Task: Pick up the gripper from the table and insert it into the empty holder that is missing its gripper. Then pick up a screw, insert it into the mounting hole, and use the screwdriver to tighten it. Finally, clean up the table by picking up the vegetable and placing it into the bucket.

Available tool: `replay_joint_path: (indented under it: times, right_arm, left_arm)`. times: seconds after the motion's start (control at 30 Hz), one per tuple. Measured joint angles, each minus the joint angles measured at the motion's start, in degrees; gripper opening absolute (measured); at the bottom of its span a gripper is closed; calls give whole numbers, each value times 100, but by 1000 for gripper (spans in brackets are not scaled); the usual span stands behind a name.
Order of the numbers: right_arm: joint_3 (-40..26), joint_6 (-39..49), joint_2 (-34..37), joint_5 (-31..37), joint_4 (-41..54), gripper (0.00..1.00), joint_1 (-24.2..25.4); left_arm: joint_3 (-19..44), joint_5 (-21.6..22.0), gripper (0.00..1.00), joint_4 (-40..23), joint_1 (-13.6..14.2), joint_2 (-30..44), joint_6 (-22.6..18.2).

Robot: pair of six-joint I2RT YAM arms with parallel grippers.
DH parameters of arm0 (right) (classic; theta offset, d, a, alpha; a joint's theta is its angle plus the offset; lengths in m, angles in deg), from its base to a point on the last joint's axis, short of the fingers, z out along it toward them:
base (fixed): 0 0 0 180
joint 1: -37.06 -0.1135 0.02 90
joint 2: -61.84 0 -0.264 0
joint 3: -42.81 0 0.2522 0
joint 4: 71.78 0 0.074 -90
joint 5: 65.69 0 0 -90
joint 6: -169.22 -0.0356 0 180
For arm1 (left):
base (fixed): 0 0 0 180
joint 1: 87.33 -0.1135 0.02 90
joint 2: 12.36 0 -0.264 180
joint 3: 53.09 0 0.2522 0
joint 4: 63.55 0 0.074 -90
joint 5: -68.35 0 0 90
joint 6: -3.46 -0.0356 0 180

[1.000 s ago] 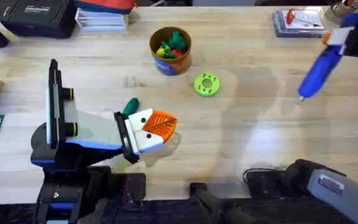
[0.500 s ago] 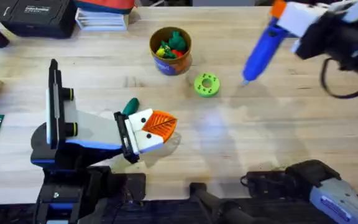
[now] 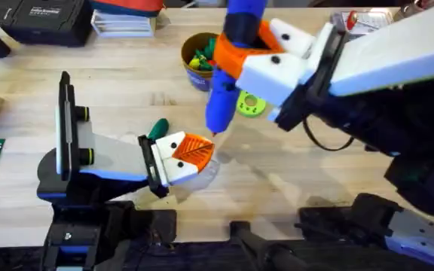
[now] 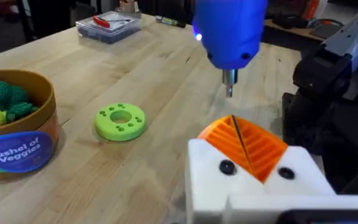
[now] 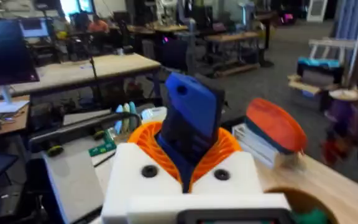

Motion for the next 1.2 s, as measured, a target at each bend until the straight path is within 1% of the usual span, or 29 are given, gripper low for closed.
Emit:
replay_joint_path:
  times: [0.27,0.47,0.67,1.2]
  right_arm:
    - [15,663,449,-70,-1289,26,-801]
    - [15,981,1052,-118,-2064,26,-1151]
    - [15,1047,1354,-119,-2234,26,-1206]
    - [15,1021,1359,-119,-2149,26,-1206]
  left_arm:
    - [0,-1,15,0,0,1,0]
    - [0,-1,15,0,0,-1,0]
    - [0,-1,15,0,0,-1,0]
    - [0,-1,15,0,0,1,0]
